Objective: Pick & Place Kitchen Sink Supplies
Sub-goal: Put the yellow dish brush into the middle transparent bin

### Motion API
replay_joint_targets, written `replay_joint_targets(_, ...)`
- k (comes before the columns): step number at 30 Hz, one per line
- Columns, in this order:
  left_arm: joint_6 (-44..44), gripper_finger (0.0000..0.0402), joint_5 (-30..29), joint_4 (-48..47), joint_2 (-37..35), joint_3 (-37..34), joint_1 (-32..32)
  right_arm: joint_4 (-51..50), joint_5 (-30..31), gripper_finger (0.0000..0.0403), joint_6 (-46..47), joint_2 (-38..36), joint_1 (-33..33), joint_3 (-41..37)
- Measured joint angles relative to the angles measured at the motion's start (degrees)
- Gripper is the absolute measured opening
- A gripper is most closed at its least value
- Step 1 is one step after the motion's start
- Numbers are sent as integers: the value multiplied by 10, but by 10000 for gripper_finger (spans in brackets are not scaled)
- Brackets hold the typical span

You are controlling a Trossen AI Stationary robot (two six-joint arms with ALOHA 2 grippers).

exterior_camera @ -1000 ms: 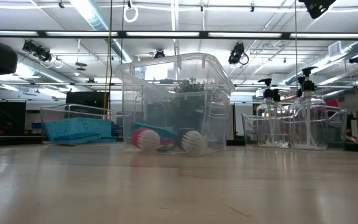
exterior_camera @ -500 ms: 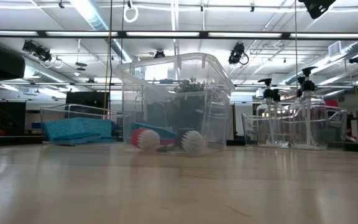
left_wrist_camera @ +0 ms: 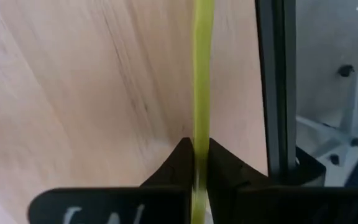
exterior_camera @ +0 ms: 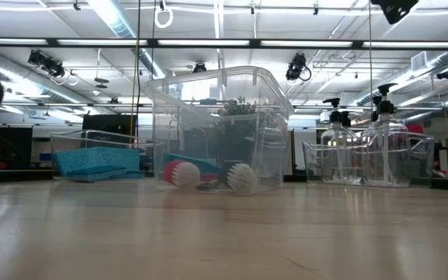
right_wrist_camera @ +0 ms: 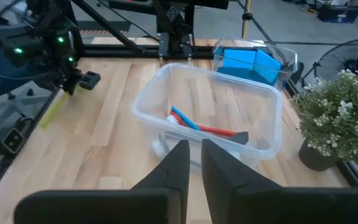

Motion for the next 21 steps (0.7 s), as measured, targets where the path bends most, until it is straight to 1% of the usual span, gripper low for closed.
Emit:
replay_joint_targets(2,12,22,9,-10,0,8,5,0,8,43,0,3,0,0)
replay_joint_targets(8,22,26,10,-64,-16,27,21,9,10,43,-13,16,0,0)
replay_joint_targets(12,30,22,2,-87,-51,31,35,9,10,43,-14,24,0,0)
replay_joint_targets(21,32,27,-45,-171,-152,31,79,8,10,42,-15,28,0,0)
